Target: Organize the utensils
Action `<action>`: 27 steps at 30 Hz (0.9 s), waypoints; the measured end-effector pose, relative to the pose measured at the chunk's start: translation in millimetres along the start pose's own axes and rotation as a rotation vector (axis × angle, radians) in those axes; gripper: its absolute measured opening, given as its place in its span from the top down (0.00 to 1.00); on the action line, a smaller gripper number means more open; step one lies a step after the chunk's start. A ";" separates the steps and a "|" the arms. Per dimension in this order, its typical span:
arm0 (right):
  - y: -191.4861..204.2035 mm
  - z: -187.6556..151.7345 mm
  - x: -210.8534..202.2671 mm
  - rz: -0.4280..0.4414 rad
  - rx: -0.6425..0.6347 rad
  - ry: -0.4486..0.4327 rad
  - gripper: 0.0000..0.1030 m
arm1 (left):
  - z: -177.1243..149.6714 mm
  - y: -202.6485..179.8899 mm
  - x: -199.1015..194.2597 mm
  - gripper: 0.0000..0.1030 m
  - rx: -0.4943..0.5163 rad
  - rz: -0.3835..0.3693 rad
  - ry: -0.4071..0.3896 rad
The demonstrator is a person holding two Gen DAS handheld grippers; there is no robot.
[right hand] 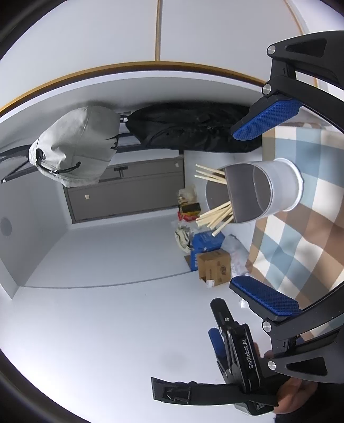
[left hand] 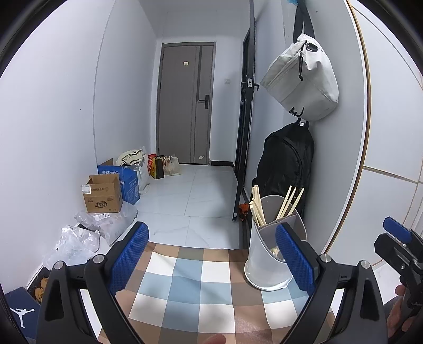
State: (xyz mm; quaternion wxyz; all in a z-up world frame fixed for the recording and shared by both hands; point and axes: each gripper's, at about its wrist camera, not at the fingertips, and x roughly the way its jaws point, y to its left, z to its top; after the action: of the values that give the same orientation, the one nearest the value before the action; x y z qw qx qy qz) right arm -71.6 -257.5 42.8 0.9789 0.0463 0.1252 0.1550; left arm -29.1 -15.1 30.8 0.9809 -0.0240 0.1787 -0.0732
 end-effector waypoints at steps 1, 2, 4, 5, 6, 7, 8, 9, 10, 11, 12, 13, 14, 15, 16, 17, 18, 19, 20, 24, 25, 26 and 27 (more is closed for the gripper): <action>-0.3 -0.1 -0.2 0.001 0.002 0.000 0.00 | 0.1 0.2 -0.1 0.09 -0.001 0.001 0.000; -0.7 -0.1 -0.2 0.001 0.004 0.000 0.00 | 0.1 0.3 -0.2 0.09 -0.001 0.003 0.001; -1.4 -0.1 0.2 0.000 0.009 0.001 0.00 | 0.0 1.1 -0.8 0.09 -0.008 0.004 0.001; -1.6 0.0 0.6 0.001 0.011 0.001 0.00 | -0.3 1.1 -1.1 0.09 -0.009 0.006 0.001; -1.6 -0.1 0.8 0.002 0.012 0.001 0.00 | -0.6 1.1 -1.1 0.09 -0.009 0.010 0.002; -1.2 -0.2 1.0 0.002 0.011 0.001 0.00 | -1.0 0.7 -1.2 0.09 -0.006 0.010 0.004; -1.3 -0.3 0.7 0.002 0.010 0.001 0.00 | -1.4 0.8 -1.2 0.09 -0.005 0.009 0.006; -1.1 -0.4 0.9 0.004 0.008 0.001 0.00 | -1.9 0.5 -1.5 0.09 -0.005 0.010 0.008; -1.1 -0.5 0.8 0.003 0.008 0.001 0.00 | -2.4 0.2 -1.9 0.09 -0.005 0.008 0.009; -1.0 -0.6 0.9 0.004 0.006 0.002 0.00 | -2.2 0.1 -1.3 0.09 -0.004 0.006 0.010; -0.8 -0.6 0.7 0.004 0.007 0.002 0.00 | -2.3 0.0 -1.1 0.09 -0.003 0.005 0.011; -0.8 -0.7 1.0 0.005 0.006 0.003 0.00 | -1.9 -0.3 -0.6 0.09 -0.001 0.006 0.011; -0.8 -0.7 1.3 0.005 0.005 0.003 0.00 | -1.5 -0.4 -0.6 0.09 0.000 0.008 0.010; -0.9 -0.6 1.5 0.005 0.005 0.004 0.00 | -1.4 -0.4 -0.2 0.09 -0.001 0.008 0.011; -1.1 -0.6 1.8 0.005 0.007 0.004 0.00 | -1.3 -0.4 0.0 0.09 -0.001 0.007 0.011; -1.3 -0.5 1.9 0.006 0.008 0.004 0.00 | -1.3 -0.7 0.0 0.09 0.000 0.010 0.010; -1.0 -0.5 2.0 0.006 0.008 0.005 0.00 | -1.4 -0.7 -0.2 0.09 0.001 0.015 0.008; -1.1 -0.5 2.3 0.005 0.007 0.006 0.00 | -1.5 -0.6 0.0 0.09 0.002 0.014 0.008; -1.0 -0.5 1.9 0.005 0.006 0.005 0.00 | -1.6 -0.6 0.0 0.09 0.000 0.014 0.009; -0.5 -0.5 1.7 0.005 0.005 0.005 0.00 | -1.5 1.5 0.3 0.09 -0.008 0.017 0.012; -0.5 -0.5 1.8 0.005 0.005 0.005 0.00 | -1.7 2.0 0.2 0.09 -0.011 0.013 0.015; -0.7 -0.6 2.1 0.007 0.004 0.006 0.00 | -1.7 2.3 0.8 0.09 -0.012 0.013 0.017; -0.6 -0.8 2.3 0.008 0.003 0.008 0.00 | -1.7 2.4 0.7 0.09 -0.012 0.015 0.017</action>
State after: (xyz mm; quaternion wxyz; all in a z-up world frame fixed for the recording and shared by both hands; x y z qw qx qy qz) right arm -69.5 -257.3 41.4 0.9777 0.0475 0.1289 0.1590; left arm -28.7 -12.8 28.8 0.9797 -0.0278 0.1875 -0.0650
